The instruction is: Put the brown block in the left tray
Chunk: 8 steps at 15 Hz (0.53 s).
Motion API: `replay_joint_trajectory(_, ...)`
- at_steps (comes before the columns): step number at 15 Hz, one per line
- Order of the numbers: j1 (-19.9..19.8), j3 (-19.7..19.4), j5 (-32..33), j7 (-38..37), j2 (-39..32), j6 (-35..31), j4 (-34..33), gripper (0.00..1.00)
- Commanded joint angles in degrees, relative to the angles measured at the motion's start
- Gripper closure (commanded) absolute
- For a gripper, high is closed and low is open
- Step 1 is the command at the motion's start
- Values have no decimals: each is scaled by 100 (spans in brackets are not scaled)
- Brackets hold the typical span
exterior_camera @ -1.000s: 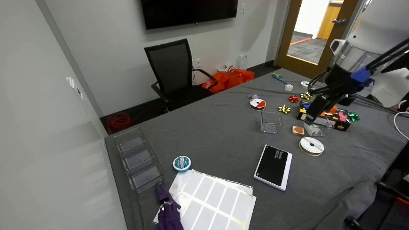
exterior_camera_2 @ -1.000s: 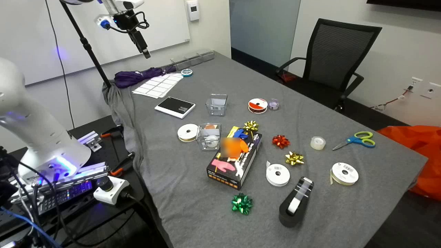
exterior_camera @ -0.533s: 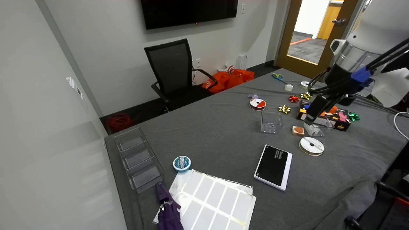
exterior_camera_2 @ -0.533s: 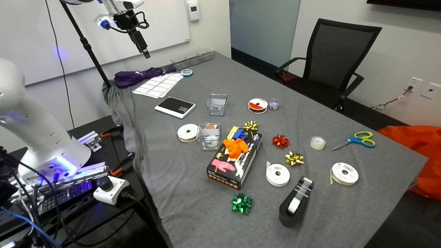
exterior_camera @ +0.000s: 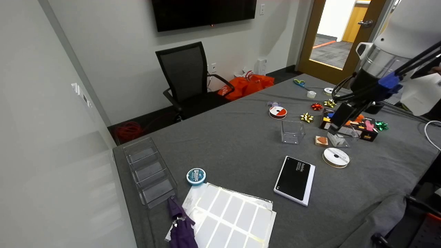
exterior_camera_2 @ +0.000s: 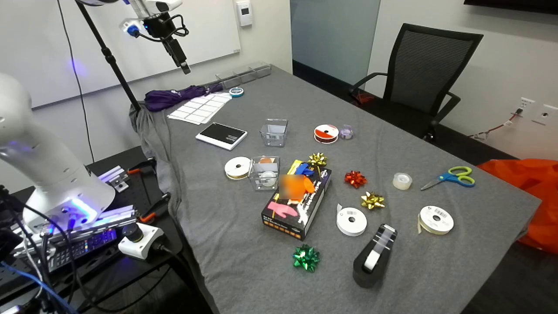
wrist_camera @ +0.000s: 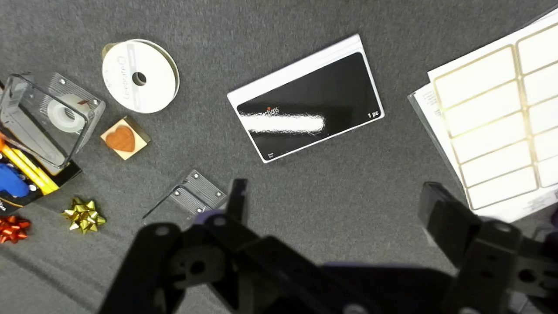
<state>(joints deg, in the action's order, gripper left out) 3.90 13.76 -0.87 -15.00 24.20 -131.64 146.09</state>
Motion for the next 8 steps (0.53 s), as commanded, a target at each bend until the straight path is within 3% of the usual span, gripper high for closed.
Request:
replay_joint_trajectory(1,86,-86,48,-33,-7,14,-8,0)
replay_joint_trajectory(8,81,-97,84,24,-18,22,-9,0)
